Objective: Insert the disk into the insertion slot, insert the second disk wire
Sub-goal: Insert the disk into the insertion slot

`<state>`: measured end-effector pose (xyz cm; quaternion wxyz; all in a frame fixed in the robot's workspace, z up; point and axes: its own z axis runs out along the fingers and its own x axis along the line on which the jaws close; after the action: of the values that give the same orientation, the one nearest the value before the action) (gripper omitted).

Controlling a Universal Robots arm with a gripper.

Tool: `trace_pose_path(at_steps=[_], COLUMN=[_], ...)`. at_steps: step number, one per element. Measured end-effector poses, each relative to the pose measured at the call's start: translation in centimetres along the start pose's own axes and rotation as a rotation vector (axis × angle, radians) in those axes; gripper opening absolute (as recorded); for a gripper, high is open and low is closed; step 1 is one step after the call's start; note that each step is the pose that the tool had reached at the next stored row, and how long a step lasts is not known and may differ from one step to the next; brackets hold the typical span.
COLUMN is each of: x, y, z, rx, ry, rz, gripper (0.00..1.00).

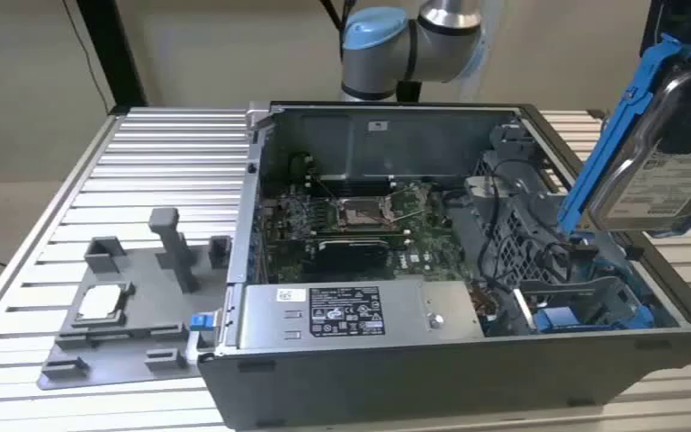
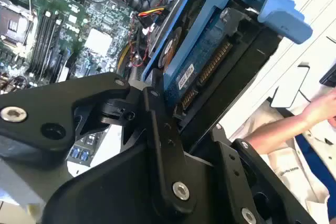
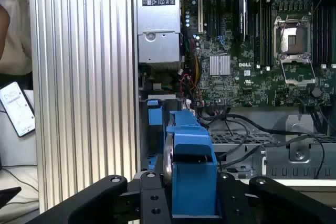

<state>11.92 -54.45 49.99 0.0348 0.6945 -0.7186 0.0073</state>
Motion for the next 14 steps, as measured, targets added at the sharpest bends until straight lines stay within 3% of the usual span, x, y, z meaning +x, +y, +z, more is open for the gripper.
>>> trace_pose_path(at_steps=[14], x=[0.0], y=[0.0], z=[-0.02], rx=[0.0], ry=[0.0], rz=[0.0], gripper=[0.0])
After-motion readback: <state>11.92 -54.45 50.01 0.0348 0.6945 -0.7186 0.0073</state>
